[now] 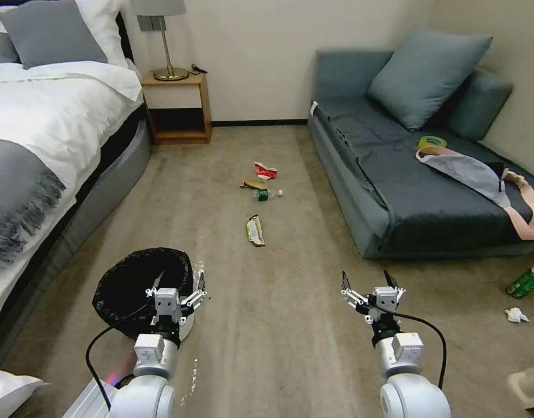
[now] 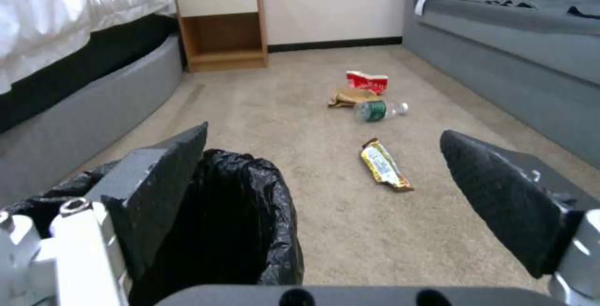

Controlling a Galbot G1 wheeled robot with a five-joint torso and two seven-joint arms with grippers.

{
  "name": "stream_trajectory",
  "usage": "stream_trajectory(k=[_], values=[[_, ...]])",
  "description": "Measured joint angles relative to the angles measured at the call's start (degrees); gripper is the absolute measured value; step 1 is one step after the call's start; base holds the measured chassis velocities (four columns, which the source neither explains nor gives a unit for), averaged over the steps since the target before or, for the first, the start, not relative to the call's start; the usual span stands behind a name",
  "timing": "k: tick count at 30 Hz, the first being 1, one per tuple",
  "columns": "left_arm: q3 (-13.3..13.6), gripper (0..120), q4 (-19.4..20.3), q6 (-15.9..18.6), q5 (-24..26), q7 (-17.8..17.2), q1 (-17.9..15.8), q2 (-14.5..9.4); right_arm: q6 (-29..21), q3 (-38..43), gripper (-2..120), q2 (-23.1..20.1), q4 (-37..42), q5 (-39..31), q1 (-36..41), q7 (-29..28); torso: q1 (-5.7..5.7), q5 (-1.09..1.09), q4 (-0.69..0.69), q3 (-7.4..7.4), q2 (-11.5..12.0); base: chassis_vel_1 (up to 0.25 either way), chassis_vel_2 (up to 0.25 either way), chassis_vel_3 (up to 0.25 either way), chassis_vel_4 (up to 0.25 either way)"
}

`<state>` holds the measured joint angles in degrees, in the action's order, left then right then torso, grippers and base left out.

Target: Pick up the trash bin, then pick up the garbage on the floor and place it into the trash bin.

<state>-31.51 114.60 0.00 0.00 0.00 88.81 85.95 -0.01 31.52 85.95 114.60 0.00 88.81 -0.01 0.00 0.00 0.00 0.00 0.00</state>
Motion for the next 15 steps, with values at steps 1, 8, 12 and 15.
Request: stream_trajectory(k=[1, 8, 12, 15], values=[[0.0, 100, 0.0, 0.0, 0.0, 0.0, 0.0, 0.0, 0.0, 0.0, 100, 0.0, 0.0, 0.0, 0.0, 0.0, 0.0, 0.0, 0.0, 0.0, 0.0, 0.0, 0.0, 0.0, 0.0], [0.0, 100, 0.0, 0.0, 0.0, 0.0, 0.0, 0.0, 0.0, 0.0, 100, 0.0, 0.0, 0.0, 0.0, 0.0, 0.0, 0.0, 0.0, 0.0, 0.0, 0.0, 0.0, 0.0, 0.0], [0.0, 100, 0.0, 0.0, 0.0, 0.0, 0.0, 0.0, 0.0, 0.0, 100, 0.0, 0.0, 0.0, 0.0, 0.0, 0.0, 0.0, 0.0, 0.0, 0.0, 0.0, 0.0, 0.0, 0.0], [0.0, 100, 0.0, 0.0, 0.0, 0.0, 0.0, 0.0, 0.0, 0.0, 100, 0.0, 0.0, 0.0, 0.0, 0.0, 0.0, 0.0, 0.0, 0.0, 0.0, 0.0, 0.0, 0.0, 0.0]])
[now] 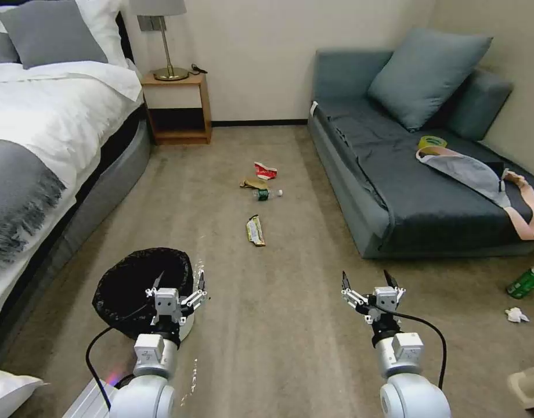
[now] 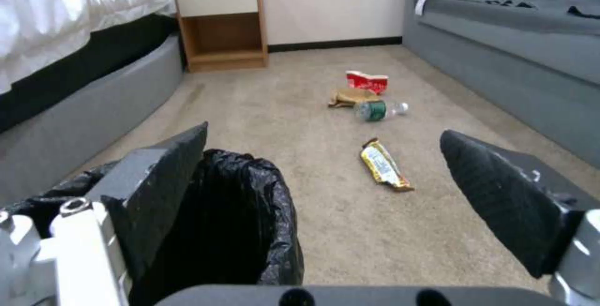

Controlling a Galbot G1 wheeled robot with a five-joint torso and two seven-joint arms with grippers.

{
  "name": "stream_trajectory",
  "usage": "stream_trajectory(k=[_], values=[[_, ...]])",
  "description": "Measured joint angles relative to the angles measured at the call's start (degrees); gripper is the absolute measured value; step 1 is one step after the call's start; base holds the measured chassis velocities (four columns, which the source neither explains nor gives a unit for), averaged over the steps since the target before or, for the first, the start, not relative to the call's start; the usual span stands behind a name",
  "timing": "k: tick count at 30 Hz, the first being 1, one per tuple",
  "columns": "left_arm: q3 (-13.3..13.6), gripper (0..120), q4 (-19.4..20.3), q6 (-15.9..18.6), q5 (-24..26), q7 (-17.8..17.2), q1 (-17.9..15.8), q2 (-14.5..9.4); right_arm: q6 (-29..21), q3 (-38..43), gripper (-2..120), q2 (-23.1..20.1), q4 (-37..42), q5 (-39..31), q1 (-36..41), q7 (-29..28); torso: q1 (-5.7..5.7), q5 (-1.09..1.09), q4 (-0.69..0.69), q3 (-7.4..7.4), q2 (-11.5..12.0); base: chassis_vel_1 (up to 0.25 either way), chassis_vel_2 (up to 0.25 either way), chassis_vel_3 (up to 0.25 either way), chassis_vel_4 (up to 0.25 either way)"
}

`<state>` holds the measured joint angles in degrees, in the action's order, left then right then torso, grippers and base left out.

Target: Pick up the trash bin, then pick up the garbage on the floor and place it into the trash bin.

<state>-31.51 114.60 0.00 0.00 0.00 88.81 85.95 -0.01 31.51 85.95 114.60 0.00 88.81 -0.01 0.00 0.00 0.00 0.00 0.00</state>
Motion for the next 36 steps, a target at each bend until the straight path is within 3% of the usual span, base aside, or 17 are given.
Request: stream_trajectory(k=[9, 11, 14, 18, 19, 21, 34, 36], values=[[0.05, 100, 0.21, 0.58, 0.0, -0.02, 0.03, 0.14, -0.05, -0.05, 100, 0.0, 0.11, 0.0, 0.0, -0.07, 0.0, 0.0, 0.0, 0.0, 0.0, 0.0, 0.0, 0.0, 0.0], [0.75, 100, 2.23, 3.57, 0.0, -0.68, 0.2, 1.2, -1.66, -0.82, 100, 0.16, 2.17, -0.03, -0.09, -1.43, 0.0, 0.01, 0.0, 0.0, 0.0, 0.0, 0.0, 0.0, 0.0], [0.77, 100, 2.74, 4.36, 0.0, -0.95, 0.22, 1.46, -2.13, -1.01, 100, 0.18, 3.23, -0.04, -0.23, -1.92, 0.0, -0.02, 0.01, 0.02, 0.0, 0.0, 0.0, 0.0, 0.0], [1.92, 100, 5.99, 9.1, 0.0, -1.78, 0.48, 3.18, -3.98, -1.94, 100, 0.28, 5.82, -0.13, -0.23, -3.62, 0.0, -0.05, 0.0, 0.01, 0.0, 0.0, 0.0, 0.0, 0.0], [2.69, 100, 8.02, 12.54, 0.0, -2.47, 0.77, 4.36, -6.13, -3.44, 100, 0.44, 8.32, -0.37, -0.18, -5.5, 0.0, 0.06, 0.01, 0.0, 0.0, 0.0, 0.0, 0.0, 0.0], [3.36, 100, 10.82, 16.53, 0.05, -3.09, 1.09, 5.82, -9.44, -5.75, 100, 0.73, 13.24, -0.66, -0.42, -9.02, 0.0, -0.05, 0.0, 0.01, -0.01, 0.0, 0.0, 0.0, 0.0], [0.84, 100, 12.99, 18.99, 0.14, -3.22, 2.47, 6.19, -9.7, -7.42, 100, 0.57, 14.52, -0.56, 0.39, -11.21, 0.0, 0.0, 0.0, 0.0, 0.0, 0.0, 0.0, 0.0, 0.0], [-0.8, 100, 13.53, 19.85, 0.86, -3.98, 2.14, 6.06, -9.42, -6.49, 100, 0.39, 14.56, -1.02, 0.3, -11.35, 0.0, 0.0, 0.0, 0.0, 0.0, 0.0, 0.0, 0.0, 0.0]])
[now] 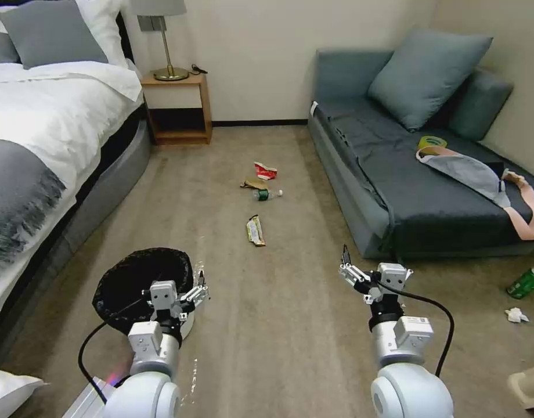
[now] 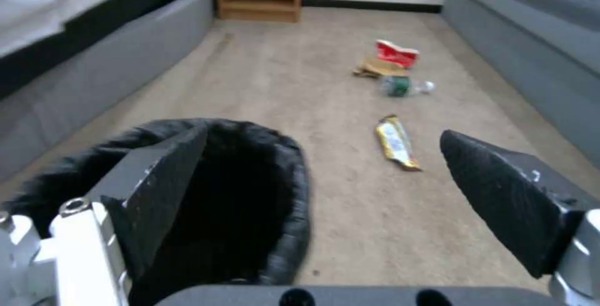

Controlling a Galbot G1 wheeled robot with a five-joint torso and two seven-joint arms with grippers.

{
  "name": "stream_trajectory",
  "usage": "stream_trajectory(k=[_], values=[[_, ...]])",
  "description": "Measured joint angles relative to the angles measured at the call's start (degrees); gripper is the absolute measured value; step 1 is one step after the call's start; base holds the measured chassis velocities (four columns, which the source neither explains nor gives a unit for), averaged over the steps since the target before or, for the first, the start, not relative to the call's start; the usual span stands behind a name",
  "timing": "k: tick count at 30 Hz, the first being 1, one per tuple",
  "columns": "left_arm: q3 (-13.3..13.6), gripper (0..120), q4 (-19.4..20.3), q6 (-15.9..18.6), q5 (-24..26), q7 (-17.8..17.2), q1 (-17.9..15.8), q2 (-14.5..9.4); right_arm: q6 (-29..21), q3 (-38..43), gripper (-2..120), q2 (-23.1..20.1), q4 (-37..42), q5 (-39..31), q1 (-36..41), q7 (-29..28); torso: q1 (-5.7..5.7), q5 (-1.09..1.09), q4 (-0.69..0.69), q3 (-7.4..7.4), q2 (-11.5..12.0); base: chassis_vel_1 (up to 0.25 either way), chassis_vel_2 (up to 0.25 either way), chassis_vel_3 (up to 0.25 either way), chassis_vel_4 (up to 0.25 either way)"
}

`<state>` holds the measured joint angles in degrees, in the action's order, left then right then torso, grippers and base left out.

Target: Pick up the trash bin, then pick up the garbage on the floor and place it into the trash bin.

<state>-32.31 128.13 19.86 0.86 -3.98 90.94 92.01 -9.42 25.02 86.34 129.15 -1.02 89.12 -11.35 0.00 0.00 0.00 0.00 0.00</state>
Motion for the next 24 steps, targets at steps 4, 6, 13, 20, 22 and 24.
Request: stream_trajectory(k=[4, 6, 13, 20, 22, 24], values=[[-3.93, 100, 0.95, 2.01, 2.09, -1.1, -0.85, -0.51, 0.23, 1.68, 100, -0.71, 0.16, -0.88, -0.13, -0.07, 0.0, 0.0, 0.0, 0.0, 0.0, 0.0, 0.0, 0.0, 0.0], [-6.89, 100, 1.29, 3.57, 3.39, -2.04, -1.5, -0.79, 0.41, 2.41, 100, -1.07, 0.16, -1.17, -0.18, -0.1, 0.0, -0.01, 0.0, 0.0, 0.0, 0.0, 0.0, 0.0, 0.0], [-17.73, 100, 0.65, 10.51, 11.16, -4.3, -4.56, -2.53, 0.63, 2.92, 100, -1.51, 0.08, -1.53, -0.29, -0.16, 0.0, 0.0, 0.0, 0.0, 0.0, 0.0, 0.0, 0.0, 0.0], [-21.46, 100, -3.52, 18.27, 20.26, -10.09, -8.28, -4.85, 0.67, 1.54, 100, -1.19, -0.33, -1.23, -0.53, -0.16, 0.0, -0.01, 0.0, 0.0, 0.0, 0.0, 0.0, 0.0, 0.0], [-21.7, 100, -4.95, 19.32, 21.54, -11.63, -9.31, -5.16, 0.67, 1.24, 100, -1.17, -0.51, -1.16, -0.67, -0.12, 0.0, -0.01, 0.0, -0.01, 0.0, 0.0, 0.0, 0.0, 0.0], [-22.0, 100, -6.4, 20.3, 22.63, -12.82, -10.14, -5.48, 0.67, 1.03, 100, -1.27, -0.69, -1.14, -0.87, -0.08, 0.0, -0.01, -0.01, 0.0, 0.0, 0.0, 0.0, 0.0, 0.0]])
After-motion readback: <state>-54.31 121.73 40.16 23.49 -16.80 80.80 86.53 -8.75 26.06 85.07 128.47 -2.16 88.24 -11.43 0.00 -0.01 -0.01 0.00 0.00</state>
